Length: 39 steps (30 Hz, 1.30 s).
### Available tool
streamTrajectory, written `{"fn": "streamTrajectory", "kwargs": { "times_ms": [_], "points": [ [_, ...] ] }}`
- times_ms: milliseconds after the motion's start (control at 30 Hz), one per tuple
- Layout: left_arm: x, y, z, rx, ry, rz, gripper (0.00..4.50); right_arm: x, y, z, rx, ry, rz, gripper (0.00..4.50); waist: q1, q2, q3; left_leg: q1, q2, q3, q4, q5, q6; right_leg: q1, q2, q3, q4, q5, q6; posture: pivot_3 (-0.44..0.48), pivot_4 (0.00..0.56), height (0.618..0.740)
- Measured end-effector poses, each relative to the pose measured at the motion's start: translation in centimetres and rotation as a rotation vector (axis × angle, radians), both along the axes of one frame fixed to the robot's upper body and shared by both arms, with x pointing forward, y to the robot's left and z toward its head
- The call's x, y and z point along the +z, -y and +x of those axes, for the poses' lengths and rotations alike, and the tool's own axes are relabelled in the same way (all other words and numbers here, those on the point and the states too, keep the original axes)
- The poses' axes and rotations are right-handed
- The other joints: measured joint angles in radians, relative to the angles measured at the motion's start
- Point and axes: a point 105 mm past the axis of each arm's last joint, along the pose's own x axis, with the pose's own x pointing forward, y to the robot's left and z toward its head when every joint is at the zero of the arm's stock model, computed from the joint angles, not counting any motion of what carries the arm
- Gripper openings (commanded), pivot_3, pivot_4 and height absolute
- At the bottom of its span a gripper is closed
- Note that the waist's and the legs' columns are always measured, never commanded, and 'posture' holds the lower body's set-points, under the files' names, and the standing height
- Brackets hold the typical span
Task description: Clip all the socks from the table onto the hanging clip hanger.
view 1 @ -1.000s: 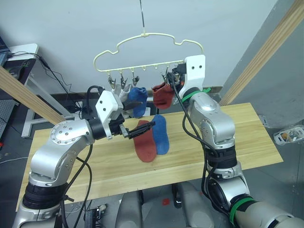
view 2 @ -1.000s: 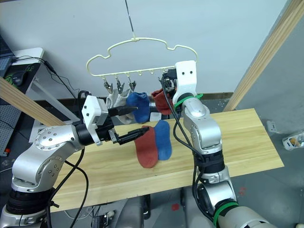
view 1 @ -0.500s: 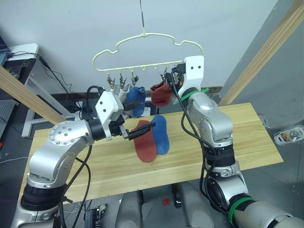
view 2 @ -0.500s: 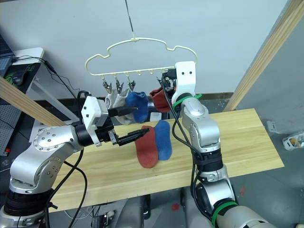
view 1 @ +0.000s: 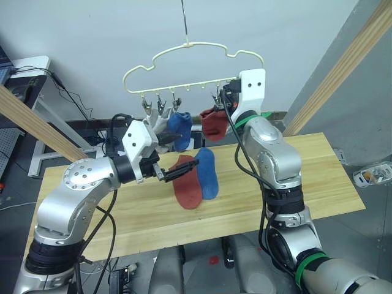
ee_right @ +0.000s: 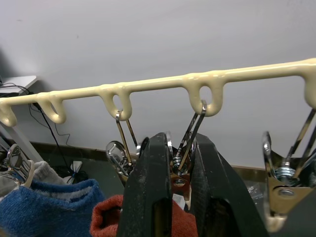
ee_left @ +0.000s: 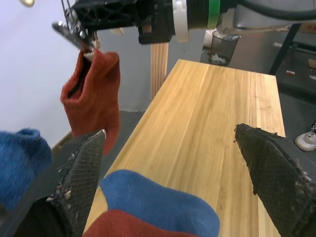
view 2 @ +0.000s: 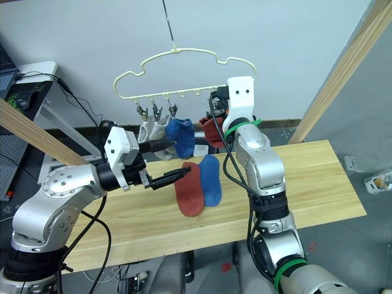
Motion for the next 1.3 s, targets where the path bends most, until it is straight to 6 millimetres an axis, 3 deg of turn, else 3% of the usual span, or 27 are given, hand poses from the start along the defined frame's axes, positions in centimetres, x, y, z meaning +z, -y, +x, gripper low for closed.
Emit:
{"fn": "streamTrajectory", "kwargs": {
  "times_ms": [200, 367, 533, 867, 1067, 1167, 1300],
  "points": [
    [-1.2, -1.8, 0.5, 0.130, -0.054, -0.017, 4.50, 0.3, 0.1, 0.0, -0.002, 0.009, -0.004, 0.17, -0.001, 0.000, 0.000, 0.000, 0.000, 0.000, 0.000, 0.000, 0.000, 0.000, 0.000, 0.000, 0.000, 0.000, 0.000, -0.106, 0.276, 0.740],
    [-5.2, -4.2, 1.2, 0.344, -0.155, 0.000, 4.50, 0.7, 0.1, 0.1, -0.003, 0.021, -0.013, 0.17, -0.002, 0.000, 0.000, 0.000, 0.000, 0.000, -0.001, 0.000, 0.000, 0.000, 0.000, 0.000, 0.000, 0.000, 0.000, -0.118, 0.295, 0.740],
    [-7.6, -5.5, 2.0, 0.508, -0.211, -0.022, 4.50, 0.7, 0.1, 0.0, 0.000, 0.014, -0.026, 0.17, 0.000, 0.000, 0.000, 0.000, 0.000, 0.000, 0.000, 0.000, 0.000, 0.000, 0.000, 0.000, 0.000, 0.000, 0.000, -0.127, 0.321, 0.740],
    [-12.4, -3.2, 4.4, 0.599, -0.375, -0.098, 4.50, 0.9, 0.1, -0.5, 0.016, 0.010, -0.054, 0.17, -0.003, 0.003, 0.003, 0.000, 0.000, 0.000, -0.001, 0.000, 0.000, -0.001, 0.000, 0.000, -0.001, -0.001, 0.000, -0.158, 0.377, 0.740],
    [-14.1, -2.3, 6.0, 0.628, -0.420, -0.090, 4.50, 0.9, 0.1, -0.7, 0.016, -0.001, -0.064, 0.17, -0.005, 0.005, 0.005, 0.000, 0.000, 0.000, -0.001, 0.000, 0.000, -0.001, 0.000, 0.000, -0.001, -0.002, 0.002, -0.173, 0.388, 0.740],
    [-14.9, -1.6, 6.1, 0.614, -0.452, -0.066, 3.94, 0.9, 0.1, -0.7, 0.017, -0.002, -0.065, 0.17, -0.006, 0.006, 0.005, 0.000, 0.000, 0.000, -0.002, 0.000, 0.000, -0.001, 0.000, 0.000, -0.001, -0.002, 0.002, -0.174, 0.390, 0.740],
    [-15.4, -1.4, 6.2, 0.614, -0.471, -0.037, 2.80, 0.9, 0.1, -0.8, 0.018, -0.006, -0.066, 0.17, -0.006, 0.007, 0.006, 0.000, 0.001, 0.000, -0.002, 0.000, 0.000, -0.001, 0.000, 0.000, -0.001, -0.003, 0.004, -0.176, 0.389, 0.740]
  ]
}}
